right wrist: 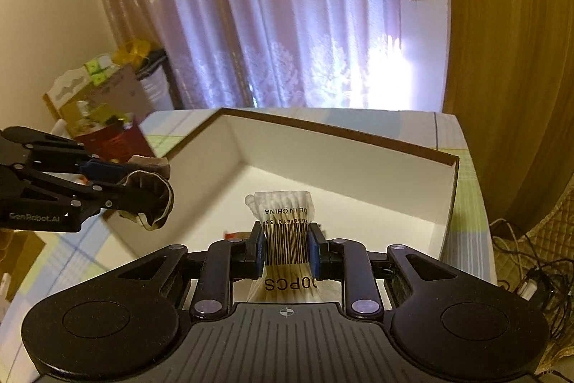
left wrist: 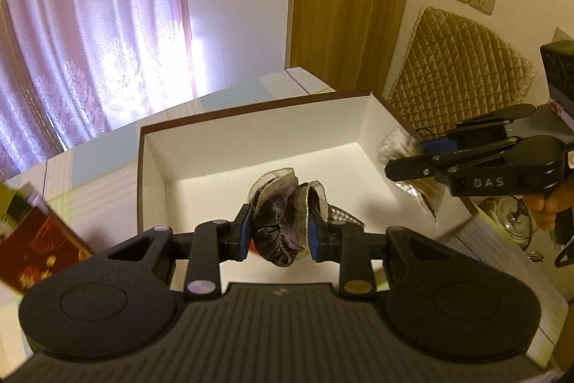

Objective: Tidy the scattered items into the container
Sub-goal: 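Carry the swab bag and scrunchie into the box and open both tools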

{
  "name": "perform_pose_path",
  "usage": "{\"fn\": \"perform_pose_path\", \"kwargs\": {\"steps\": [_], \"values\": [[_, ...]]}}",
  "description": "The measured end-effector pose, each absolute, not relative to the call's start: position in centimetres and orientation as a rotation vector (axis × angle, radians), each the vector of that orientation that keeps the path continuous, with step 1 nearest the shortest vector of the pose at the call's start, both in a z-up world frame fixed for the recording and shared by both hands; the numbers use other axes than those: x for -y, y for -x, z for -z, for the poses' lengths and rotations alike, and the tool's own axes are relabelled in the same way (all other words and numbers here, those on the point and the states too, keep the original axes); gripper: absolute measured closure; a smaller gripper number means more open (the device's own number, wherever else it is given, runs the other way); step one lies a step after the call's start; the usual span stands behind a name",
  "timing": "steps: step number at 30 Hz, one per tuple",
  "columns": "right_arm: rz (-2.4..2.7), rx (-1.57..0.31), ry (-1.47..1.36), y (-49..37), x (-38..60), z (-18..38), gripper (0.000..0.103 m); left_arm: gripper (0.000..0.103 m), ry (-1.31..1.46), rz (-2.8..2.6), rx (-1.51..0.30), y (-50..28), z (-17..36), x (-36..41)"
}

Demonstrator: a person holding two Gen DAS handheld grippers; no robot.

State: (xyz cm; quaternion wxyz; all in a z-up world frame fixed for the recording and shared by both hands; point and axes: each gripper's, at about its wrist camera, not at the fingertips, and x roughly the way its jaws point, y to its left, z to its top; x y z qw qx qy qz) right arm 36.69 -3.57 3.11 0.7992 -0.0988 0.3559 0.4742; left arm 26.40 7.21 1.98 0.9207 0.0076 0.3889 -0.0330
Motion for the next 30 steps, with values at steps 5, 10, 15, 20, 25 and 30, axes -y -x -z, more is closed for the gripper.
{"fn": "perform_pose_path", "kwargs": {"steps": [5, 10, 15, 20, 25, 30], "values": [[-1.063, -0.809, 0.269, -38.1, 2.0, -1.7, 0.077, 0.077, -0.026, 0.104, -0.861, -29.2, -0.2, -7.5], [-1.124, -0.859, 0.367, -37.9, 1.3, 0.4, 0.077, 0.077, -0.015, 0.136, -0.946, -30.4, 2.0, -7.7], [-1.154, -0.890, 0.430, -37.7, 0.5, 2.3, 0.077, 0.077, 0.013, 0.152, -1.009, -31.1, 3.8, -7.7], [-1.207, -0.892, 0.502, -37.6, -0.3, 2.9, 0.077, 0.077, 0.016, 0.193, -1.069, -31.7, 5.0, -7.1], [-1.223, -0.905, 0.535, -37.5, -0.9, 3.2, 0.077, 0.073, 0.018, 0.203, -1.113, -32.2, 5.7, -6.8], [-1.222, -0.911, 0.544, -37.4, -1.3, 3.4, 0.076, 0.067, 0.028, 0.198, -1.136, -32.3, 6.0, -6.9]]}}
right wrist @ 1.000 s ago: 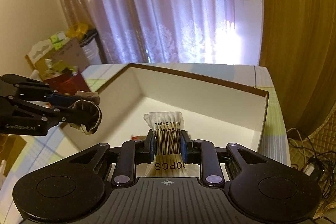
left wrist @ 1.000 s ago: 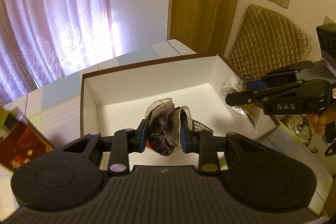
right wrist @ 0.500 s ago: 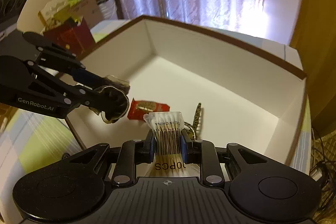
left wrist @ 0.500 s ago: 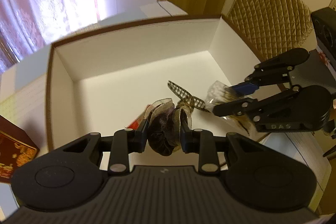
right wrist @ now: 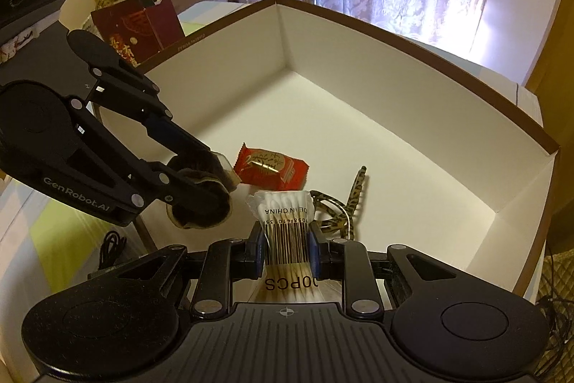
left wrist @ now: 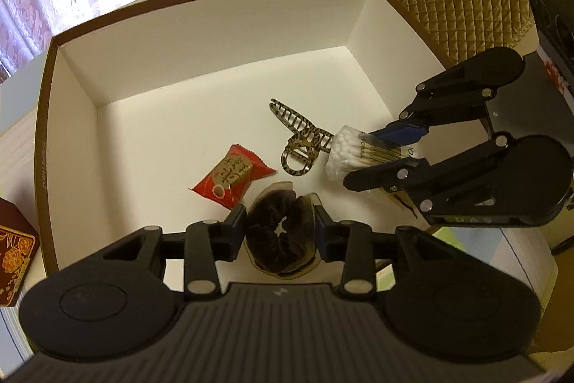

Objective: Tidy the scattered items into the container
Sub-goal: 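Carry the swab bag and scrunchie into the box and open both tools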

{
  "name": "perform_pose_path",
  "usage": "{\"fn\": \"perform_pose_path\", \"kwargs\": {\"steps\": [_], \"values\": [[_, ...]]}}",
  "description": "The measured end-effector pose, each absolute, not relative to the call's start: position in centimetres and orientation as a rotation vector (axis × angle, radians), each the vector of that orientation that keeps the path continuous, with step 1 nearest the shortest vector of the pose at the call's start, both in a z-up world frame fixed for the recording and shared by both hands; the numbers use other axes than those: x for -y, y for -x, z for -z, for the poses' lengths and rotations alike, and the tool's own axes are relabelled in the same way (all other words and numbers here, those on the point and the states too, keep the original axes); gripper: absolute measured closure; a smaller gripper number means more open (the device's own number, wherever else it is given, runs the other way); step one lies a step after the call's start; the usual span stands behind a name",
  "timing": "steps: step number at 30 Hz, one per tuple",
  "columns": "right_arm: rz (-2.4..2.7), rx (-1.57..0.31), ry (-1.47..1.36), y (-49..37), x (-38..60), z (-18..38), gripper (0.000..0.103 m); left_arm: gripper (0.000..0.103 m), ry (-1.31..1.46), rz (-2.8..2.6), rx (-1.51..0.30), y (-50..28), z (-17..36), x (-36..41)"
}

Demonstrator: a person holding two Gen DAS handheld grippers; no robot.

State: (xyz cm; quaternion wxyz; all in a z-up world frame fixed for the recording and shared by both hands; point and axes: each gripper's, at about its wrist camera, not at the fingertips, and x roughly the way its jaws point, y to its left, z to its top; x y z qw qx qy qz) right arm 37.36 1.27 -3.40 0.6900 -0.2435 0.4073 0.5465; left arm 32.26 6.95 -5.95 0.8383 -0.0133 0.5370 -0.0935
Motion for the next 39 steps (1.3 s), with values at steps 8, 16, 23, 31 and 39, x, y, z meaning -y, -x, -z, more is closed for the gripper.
{"fn": "perform_pose_path", "kwargs": {"steps": [8, 16, 23, 31, 39], "values": [[-1.218, -0.913, 0.559, -37.3, -1.7, 3.5, 0.076, 0.050, 0.041, 0.193, -1.131, -31.9, 5.6, -7.1], [-1.246, -0.908, 0.577, -37.0, -1.7, 2.9, 0.037, 0.046, 0.057, 0.157, -1.122, -31.5, 5.2, -7.8], [-1.229, -0.922, 0.535, -37.0, -1.2, 2.2, 0.006, 0.041, 0.067, 0.125, -1.112, -30.9, 4.7, -8.3], [-1.187, -0.958, 0.519, -37.0, 0.0, 1.7, 0.006, 0.026, 0.055, 0.093, -1.112, -30.2, 4.2, -7.9], [-1.173, -0.917, 0.486, -36.1, 1.3, 0.1, 0.006, 0.017, 0.046, 0.048, -1.100, -29.4, 3.0, -7.4]]}}
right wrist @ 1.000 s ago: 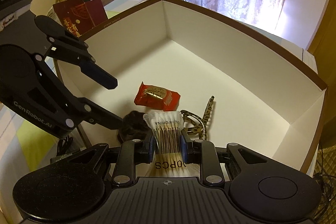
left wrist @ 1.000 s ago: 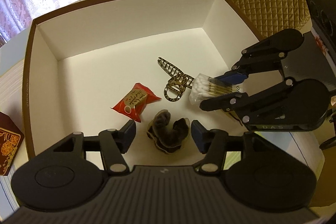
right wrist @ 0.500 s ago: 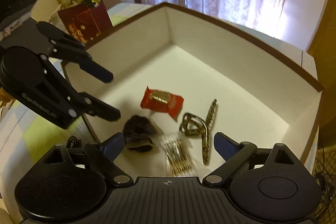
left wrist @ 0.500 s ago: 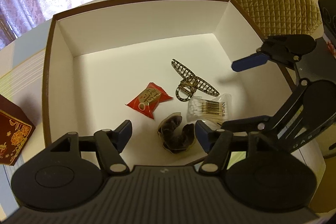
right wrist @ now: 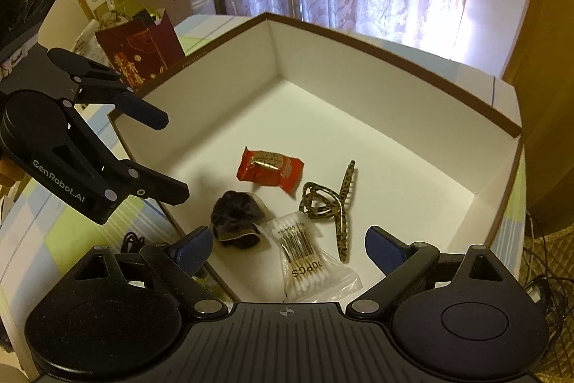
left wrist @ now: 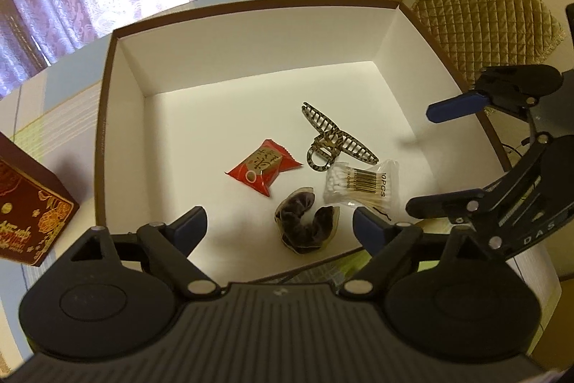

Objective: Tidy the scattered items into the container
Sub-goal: 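Carry the swab bag and scrunchie into the box and open both tools, then lift both tools out of the box toward the remaining items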

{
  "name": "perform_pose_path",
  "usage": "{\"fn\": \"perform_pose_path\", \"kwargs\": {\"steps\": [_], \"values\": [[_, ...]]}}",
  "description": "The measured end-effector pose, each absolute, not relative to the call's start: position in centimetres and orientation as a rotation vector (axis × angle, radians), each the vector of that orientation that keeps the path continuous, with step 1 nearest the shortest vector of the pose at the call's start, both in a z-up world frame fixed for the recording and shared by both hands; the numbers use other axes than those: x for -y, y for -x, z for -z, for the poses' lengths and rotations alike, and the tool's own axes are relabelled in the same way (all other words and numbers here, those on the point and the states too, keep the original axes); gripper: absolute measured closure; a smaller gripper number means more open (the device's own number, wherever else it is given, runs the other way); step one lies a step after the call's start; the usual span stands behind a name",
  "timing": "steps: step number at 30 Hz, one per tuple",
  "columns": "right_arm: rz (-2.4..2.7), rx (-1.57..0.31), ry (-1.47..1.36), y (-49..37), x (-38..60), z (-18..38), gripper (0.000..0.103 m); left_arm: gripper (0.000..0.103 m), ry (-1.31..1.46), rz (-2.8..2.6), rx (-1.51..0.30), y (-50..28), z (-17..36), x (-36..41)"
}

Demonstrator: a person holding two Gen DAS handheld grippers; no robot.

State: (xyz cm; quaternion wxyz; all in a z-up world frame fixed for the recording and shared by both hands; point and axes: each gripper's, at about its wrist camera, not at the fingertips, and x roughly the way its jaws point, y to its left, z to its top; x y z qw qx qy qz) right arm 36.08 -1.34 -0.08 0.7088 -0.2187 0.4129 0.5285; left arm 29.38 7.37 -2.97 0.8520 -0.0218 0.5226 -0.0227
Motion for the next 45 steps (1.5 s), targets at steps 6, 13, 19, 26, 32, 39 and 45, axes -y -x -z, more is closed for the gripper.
{"fn": "perform_pose_path", "kwargs": {"steps": [6, 13, 19, 26, 32, 39, 45], "values": [[-1.164, -0.879, 0.473, -35.2, 2.3, -1.0, 0.006, 0.014, 0.035, 0.017, -1.077, -28.4, 1.5, -6.7], [-1.161, -0.827, 0.473, -34.0, 3.6, -2.3, 0.006, 0.013, 0.016, -0.015, -1.050, -26.8, -0.1, -5.2], [-1.167, -0.783, 0.455, -33.0, 5.3, -3.4, 0.006, 0.010, 0.021, -0.045, -1.021, -24.7, -1.3, -4.0], [-1.152, -0.728, 0.419, -31.5, 7.4, -4.0, 0.006, 0.009, 0.045, -0.104, -0.980, -20.9, -2.1, -3.4], [-1.133, -0.698, 0.391, -29.8, 9.0, -4.0, 0.006, 0.007, 0.090, -0.171, -0.961, -17.1, -1.7, -3.5], [-1.091, -0.719, 0.353, -27.4, 10.6, -2.9, 0.006, 0.007, 0.100, -0.211, -0.965, -13.5, -1.0, -4.0], [-1.014, -0.801, 0.308, -25.0, 11.9, -0.8, 0.006, 0.008, 0.118, -0.218, -0.981, -11.1, 0.5, -4.7]]}}
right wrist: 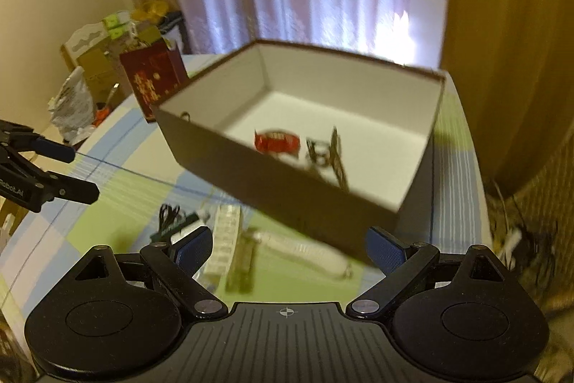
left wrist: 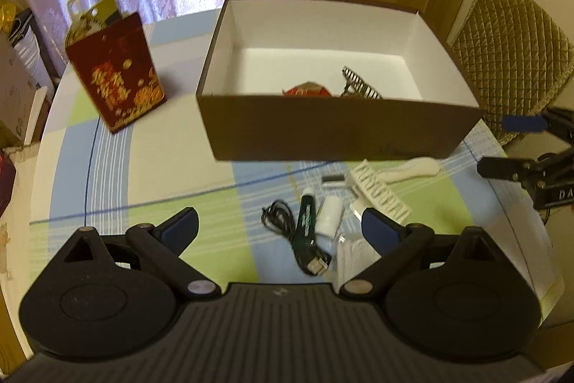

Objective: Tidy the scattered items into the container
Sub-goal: 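Lift both tools out of the box toward the remaining items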

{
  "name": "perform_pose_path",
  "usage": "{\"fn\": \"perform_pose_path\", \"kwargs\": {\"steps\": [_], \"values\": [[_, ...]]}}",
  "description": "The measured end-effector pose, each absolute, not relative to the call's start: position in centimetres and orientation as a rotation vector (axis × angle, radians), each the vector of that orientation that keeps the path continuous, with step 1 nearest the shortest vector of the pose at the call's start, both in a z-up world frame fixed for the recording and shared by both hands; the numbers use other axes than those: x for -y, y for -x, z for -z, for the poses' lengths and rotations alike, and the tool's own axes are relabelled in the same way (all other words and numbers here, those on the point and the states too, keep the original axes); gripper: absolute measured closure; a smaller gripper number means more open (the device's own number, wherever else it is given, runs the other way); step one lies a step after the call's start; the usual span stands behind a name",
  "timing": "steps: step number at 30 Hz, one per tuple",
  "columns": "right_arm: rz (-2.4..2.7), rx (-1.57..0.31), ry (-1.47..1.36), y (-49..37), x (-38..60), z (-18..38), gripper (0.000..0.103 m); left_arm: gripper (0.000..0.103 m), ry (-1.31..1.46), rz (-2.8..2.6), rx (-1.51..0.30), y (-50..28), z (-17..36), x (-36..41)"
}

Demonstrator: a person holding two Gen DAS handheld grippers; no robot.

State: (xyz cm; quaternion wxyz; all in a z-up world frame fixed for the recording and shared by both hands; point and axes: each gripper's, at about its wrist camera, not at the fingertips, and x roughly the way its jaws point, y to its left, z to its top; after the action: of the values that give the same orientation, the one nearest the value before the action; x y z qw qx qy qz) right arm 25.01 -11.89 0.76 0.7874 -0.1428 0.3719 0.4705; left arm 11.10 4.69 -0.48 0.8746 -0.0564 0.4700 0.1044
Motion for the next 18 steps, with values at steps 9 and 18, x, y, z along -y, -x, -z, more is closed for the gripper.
{"fn": "perform_pose_path", "kwargs": {"steps": [9, 18], "values": [[-0.928, -0.941, 0.233, -21.9, 12.4, 2.4, 0.006, 0.015, 0.145, -0.177, -1.012, -8.7, 3.1, -4.8], [-0.852, -1.006, 0.229, -21.0, 12.5, 4.2, 0.006, 0.020, 0.153, -0.102, -1.050, -7.6, 5.4, -4.5]]}}
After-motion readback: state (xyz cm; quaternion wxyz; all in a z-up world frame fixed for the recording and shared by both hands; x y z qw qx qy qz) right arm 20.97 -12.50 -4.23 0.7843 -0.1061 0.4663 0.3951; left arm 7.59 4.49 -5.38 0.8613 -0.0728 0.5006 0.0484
